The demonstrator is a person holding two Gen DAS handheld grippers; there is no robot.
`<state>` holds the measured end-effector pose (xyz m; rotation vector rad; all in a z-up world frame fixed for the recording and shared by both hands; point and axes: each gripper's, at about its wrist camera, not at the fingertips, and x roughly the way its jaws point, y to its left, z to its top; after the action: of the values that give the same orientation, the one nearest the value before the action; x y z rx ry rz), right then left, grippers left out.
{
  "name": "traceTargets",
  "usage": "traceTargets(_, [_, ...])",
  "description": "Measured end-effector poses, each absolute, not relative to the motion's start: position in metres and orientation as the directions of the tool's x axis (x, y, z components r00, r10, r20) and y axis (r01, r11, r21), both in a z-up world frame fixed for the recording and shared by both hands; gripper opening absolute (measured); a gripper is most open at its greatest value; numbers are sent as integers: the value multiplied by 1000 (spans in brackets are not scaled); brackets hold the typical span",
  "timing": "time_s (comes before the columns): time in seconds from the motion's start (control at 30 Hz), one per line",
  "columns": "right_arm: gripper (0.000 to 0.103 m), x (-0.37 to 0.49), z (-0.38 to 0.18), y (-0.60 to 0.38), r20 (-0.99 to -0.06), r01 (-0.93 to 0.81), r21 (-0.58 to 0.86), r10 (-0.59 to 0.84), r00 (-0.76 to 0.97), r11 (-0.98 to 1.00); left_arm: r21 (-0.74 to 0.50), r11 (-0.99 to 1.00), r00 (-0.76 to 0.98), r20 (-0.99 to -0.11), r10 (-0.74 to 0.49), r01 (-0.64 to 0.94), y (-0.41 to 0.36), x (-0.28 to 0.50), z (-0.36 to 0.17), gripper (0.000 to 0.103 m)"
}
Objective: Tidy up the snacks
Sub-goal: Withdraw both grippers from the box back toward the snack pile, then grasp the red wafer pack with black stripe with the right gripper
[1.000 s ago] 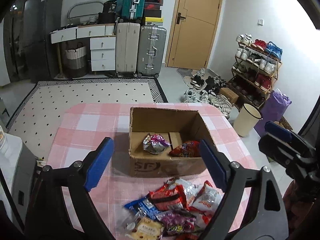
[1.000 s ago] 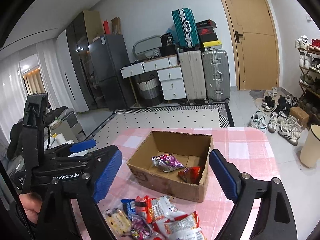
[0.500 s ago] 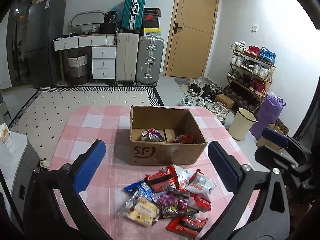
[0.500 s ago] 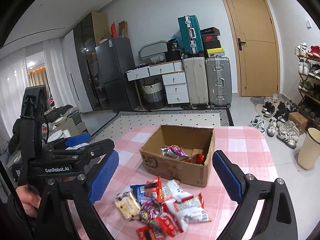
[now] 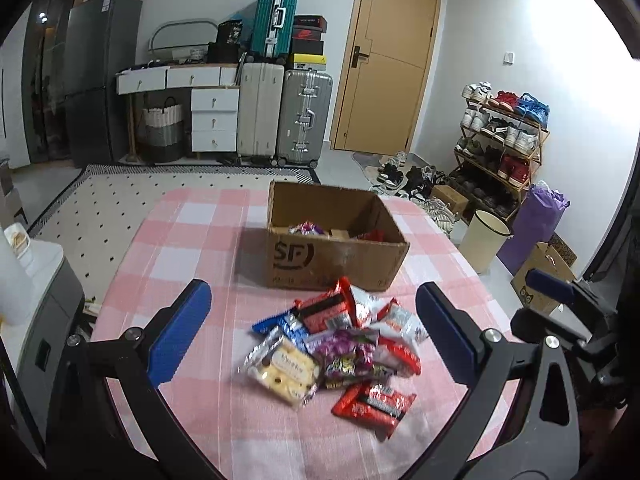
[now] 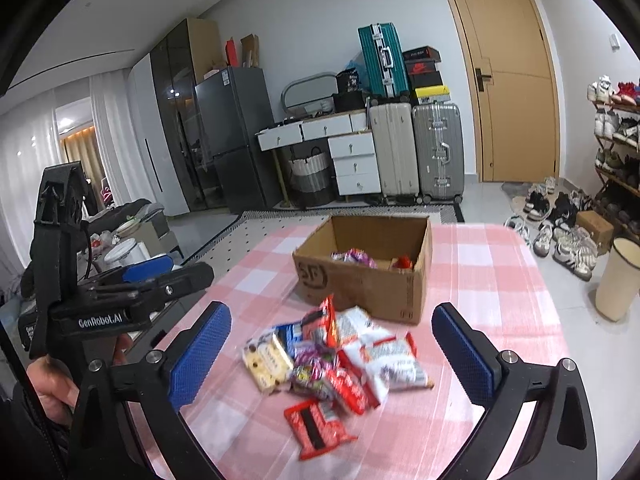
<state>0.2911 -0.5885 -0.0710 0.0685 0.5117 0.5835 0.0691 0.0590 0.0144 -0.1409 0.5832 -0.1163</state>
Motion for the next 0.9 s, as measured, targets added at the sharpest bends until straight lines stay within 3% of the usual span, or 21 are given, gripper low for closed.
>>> traceTargets(0.9, [102, 276, -184, -555, -602, -580, 227, 581, 548, 783, -210, 977, 799, -582, -149, 29, 77, 58, -39, 102])
